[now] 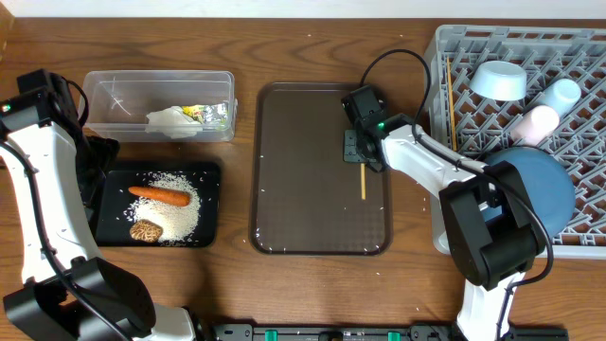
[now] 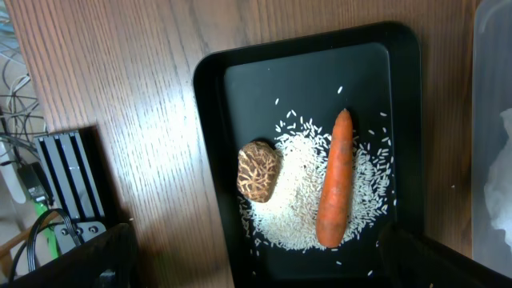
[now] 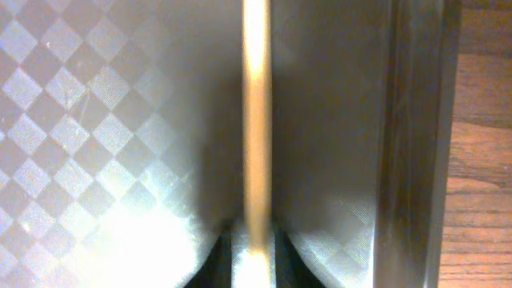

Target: Sort waste into correct bins and load items into the dishwasher rack

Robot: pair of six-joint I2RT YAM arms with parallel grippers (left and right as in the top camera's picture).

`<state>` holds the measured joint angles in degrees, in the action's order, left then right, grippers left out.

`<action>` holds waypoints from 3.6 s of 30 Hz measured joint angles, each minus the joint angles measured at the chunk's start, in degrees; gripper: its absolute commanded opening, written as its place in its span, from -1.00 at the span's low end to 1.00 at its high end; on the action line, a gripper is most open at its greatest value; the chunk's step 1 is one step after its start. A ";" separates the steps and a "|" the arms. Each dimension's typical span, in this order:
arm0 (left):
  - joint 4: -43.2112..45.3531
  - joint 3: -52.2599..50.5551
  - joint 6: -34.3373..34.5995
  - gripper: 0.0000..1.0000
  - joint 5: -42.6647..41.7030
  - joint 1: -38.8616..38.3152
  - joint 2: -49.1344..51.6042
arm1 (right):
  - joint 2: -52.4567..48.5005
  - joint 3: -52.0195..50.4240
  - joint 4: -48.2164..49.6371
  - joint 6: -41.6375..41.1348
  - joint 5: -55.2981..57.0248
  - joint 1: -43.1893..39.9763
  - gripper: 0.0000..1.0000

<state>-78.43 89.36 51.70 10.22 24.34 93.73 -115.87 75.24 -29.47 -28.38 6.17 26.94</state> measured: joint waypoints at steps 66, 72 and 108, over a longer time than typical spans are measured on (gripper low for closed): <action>0.00 0.00 0.00 0.96 0.02 0.00 0.00 | 14.88 -0.04 3.41 19.45 -6.97 -28.04 0.50; -0.02 0.00 0.00 0.96 0.00 0.00 0.00 | 26.27 -0.04 -4.07 17.62 -9.29 -28.04 0.43; 0.00 0.00 0.00 0.96 0.00 0.00 0.00 | 79.03 -42.86 -6.75 -5.77 2.78 -17.68 0.98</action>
<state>-78.43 89.36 51.70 10.22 24.34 93.73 -36.84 32.38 -36.23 -34.15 8.95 9.26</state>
